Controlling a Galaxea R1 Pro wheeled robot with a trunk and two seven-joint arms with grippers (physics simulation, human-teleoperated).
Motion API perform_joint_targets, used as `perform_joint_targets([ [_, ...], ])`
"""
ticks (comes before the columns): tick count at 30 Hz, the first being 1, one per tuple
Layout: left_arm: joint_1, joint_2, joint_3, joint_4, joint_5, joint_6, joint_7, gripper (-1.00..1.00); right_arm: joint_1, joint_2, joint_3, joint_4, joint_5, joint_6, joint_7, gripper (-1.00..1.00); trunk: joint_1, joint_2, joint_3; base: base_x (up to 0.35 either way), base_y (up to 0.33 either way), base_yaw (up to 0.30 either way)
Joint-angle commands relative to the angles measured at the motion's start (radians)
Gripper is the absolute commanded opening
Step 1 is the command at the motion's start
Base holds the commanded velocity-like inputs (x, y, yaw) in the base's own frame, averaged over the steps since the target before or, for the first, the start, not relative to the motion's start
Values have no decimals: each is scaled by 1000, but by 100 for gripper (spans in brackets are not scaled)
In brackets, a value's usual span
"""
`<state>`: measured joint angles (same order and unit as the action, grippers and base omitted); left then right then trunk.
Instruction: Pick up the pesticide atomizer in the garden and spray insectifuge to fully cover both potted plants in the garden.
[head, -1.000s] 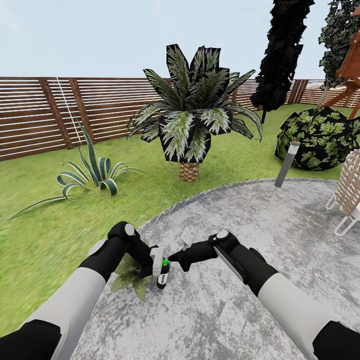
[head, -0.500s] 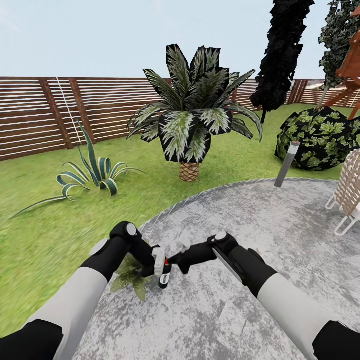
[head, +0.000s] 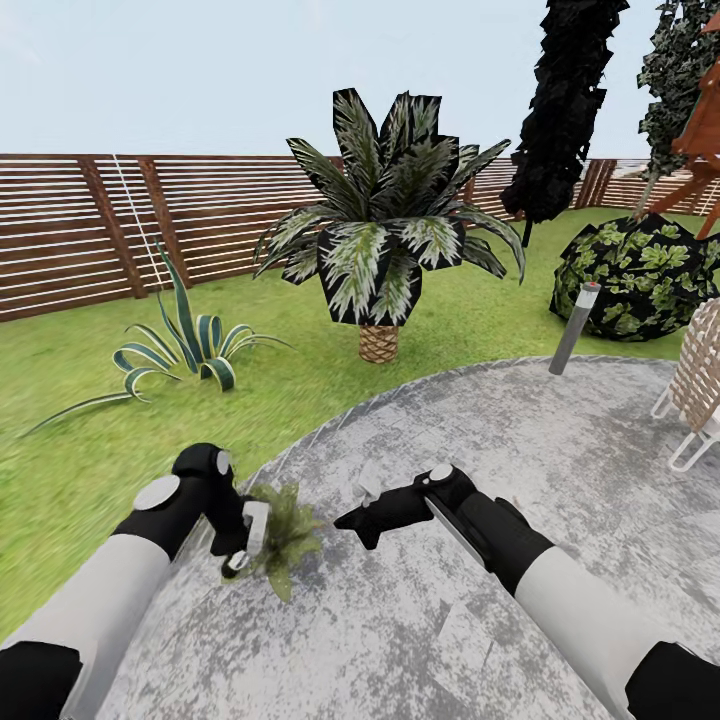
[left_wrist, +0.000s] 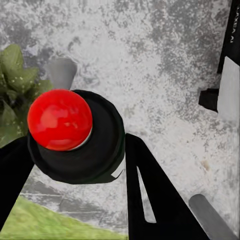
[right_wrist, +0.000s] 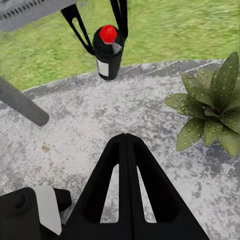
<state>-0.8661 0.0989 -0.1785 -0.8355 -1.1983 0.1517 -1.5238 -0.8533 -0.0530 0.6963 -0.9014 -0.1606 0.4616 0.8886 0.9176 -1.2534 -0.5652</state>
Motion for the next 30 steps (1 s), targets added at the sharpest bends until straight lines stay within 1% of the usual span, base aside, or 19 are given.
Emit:
perform_joint_targets([
  [1, 0, -6, 91, -2, 10, 14, 33, -100, -1, -1, 3, 0, -10, 9, -6, -100, 0, -1, -1, 0, 0, 0],
  [2, 1, -19, 162, -2, 23, 20, 72, -100, 0, -1, 3, 1, -10, 8, -8, -100, 0, -1, -1, 0, 0, 0],
  [4, 7, -71, 404, -2, 80, 47, 249, -100, 2, -1, 2, 21, -12, 7, -16, -100, 0, -1, -1, 0, 0, 0],
  [5, 9, -82, 470, -1, 97, 51, 297, -100, 3, -2, 1, 40, -13, 5, -23, -100, 0, -1, -1, 0, 0, 0],
  [6, 10, -93, 564, -1, 120, 54, 350, -100, 5, -4, -2, 90, -15, 1, -43, 100, 0, -1, -1, 0, 0, 0],
  [7, 12, -97, 660, 6, 134, 53, 388, -100, 6, -7, -5, 175, -17, -1, -81, 100, 0, -1, -1, 0, 0, 0],
  [8, 12, -99, 716, 13, 140, 53, 411, -100, 6, -9, -6, 233, -18, -5, -108, 100, 0, -1, -1, 0, 0, 0],
  [9, 13, -101, 796, 28, 146, 51, 461, -100, 6, -11, -7, 324, -20, -20, -151, 100, 0, -1, -1, 0, 0, 0],
  [11, 25, -103, 893, 72, 152, 26, 570, -100, 12, -13, -8, 450, -23, -97, -196, 100, 0, -1, -1, 0, 0, 0],
  [13, 43, -103, 956, 124, 155, -28, 661, -100, 16, -15, -10, 567, -25, -197, -211, 100, 0, -1, -1, 0, 0, 0],
  [15, 57, -102, 1010, 180, 155, -69, 707, -100, 17, -18, -10, 680, -26, -258, -215, 100, 0, -1, -1, 0, 0, 0],
  [16, 66, -101, 1053, 237, 154, -110, 739, -100, 17, -22, -11, 789, -26, -303, -217, 100, 0, -1, -1, 0, 0, 0],
  [17, 69, -100, 1065, 258, 153, -127, 748, -100, 17, -30, -12, 827, -27, -321, -217, 100, 0, -1, -1, 0, 0, 0],
  [18, 73, -99, 1073, 273, 153, -140, 755, -100, 17, -47, -11, 853, -27, -334, -218, 100, 0, -1, -1, 0, 0, 0],
  [22, 107, -90, 1089, 294, 153, -160, 765, -100, 17, -154, -13, 894, -44, -356, -219, 100, 0, -1, -1, 0, 0, 0],
  [24, 117, -65, 1109, 296, 154, -167, 766, -100, 17, -223, -13, 897, -146, -359, -220, 100, 0, -1, -1, 0, 0, 0],
  [27, 143, -51, 1173, 297, 155, -184, 767, -100, 17, -250, -14, 899, -257, -391, -236, 100, 0, -1, -1, 0, 0, 0],
  [28, 156, -50, 1205, 297, 154, -199, 767, -100, 17, -256, -14, 899, -292, -410, -260, 100, 0, -1, -1, 0, 0, 0],
  [30, 199, -49, 1288, 299, 153, -255, 796, -100, 20, -263, -13, 900, -401, -437, -368, 100, 0, -1, -1, 0, 0, 0],
])
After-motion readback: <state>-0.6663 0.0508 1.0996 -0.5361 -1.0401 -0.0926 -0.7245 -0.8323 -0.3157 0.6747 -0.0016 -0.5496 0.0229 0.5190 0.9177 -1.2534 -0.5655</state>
